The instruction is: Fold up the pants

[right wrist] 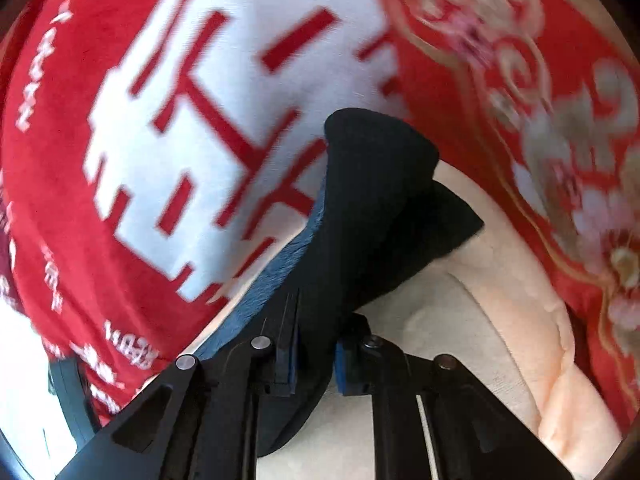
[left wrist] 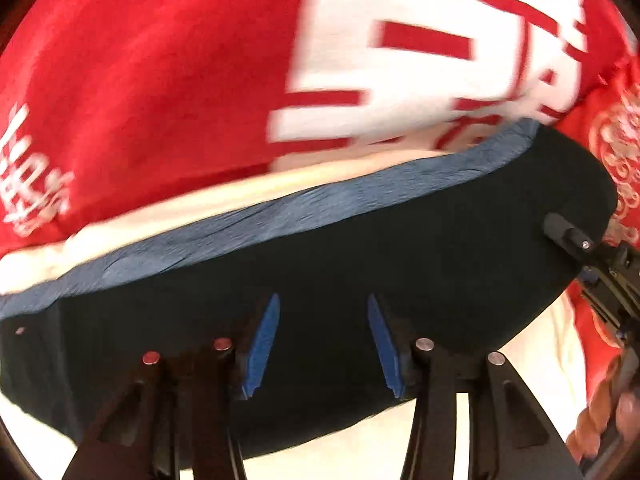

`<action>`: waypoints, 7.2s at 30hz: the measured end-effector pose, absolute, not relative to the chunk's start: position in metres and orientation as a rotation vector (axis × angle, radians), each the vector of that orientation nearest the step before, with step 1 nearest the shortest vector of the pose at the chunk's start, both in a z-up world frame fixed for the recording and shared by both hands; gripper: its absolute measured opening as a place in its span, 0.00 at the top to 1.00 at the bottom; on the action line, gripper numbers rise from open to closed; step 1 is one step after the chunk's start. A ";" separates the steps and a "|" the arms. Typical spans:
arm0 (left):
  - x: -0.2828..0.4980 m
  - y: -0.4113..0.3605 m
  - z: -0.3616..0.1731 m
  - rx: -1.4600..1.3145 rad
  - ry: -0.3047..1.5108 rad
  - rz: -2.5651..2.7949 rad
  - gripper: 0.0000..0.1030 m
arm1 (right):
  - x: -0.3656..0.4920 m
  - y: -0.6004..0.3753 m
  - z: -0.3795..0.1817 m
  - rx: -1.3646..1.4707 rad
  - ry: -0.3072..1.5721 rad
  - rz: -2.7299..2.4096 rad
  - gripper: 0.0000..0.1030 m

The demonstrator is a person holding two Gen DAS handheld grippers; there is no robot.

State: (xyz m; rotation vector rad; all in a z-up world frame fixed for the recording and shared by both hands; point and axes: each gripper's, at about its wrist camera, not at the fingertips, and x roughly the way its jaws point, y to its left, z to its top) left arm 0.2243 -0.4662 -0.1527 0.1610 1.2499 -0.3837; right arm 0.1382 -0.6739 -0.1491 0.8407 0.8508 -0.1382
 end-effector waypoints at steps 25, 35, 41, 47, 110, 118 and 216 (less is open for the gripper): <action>0.213 -0.284 -0.138 0.152 1.257 -0.164 0.28 | 0.172 -0.455 -0.075 0.056 0.990 0.071 0.86; 0.204 -0.164 -0.170 0.075 1.349 0.035 0.28 | 0.169 -0.284 -0.186 -0.419 1.172 0.061 0.64; 0.201 -0.167 -0.177 0.055 1.367 -0.049 0.28 | 0.134 -0.275 -0.148 -0.426 1.070 0.142 0.45; 0.193 -0.174 -0.186 0.050 1.354 -0.026 0.22 | 0.142 -0.261 -0.143 -0.561 1.021 0.212 0.45; 0.210 -0.263 -0.176 0.129 1.356 -0.144 0.05 | 0.159 -0.516 -0.195 0.571 1.329 0.027 0.47; 0.197 -0.181 -0.168 0.068 1.374 -0.003 0.05 | 0.170 -0.410 -0.142 0.237 1.288 0.194 0.49; 0.209 0.071 -0.220 -0.829 1.124 -0.065 0.02 | 0.198 -0.236 -0.203 -0.272 1.377 0.235 0.16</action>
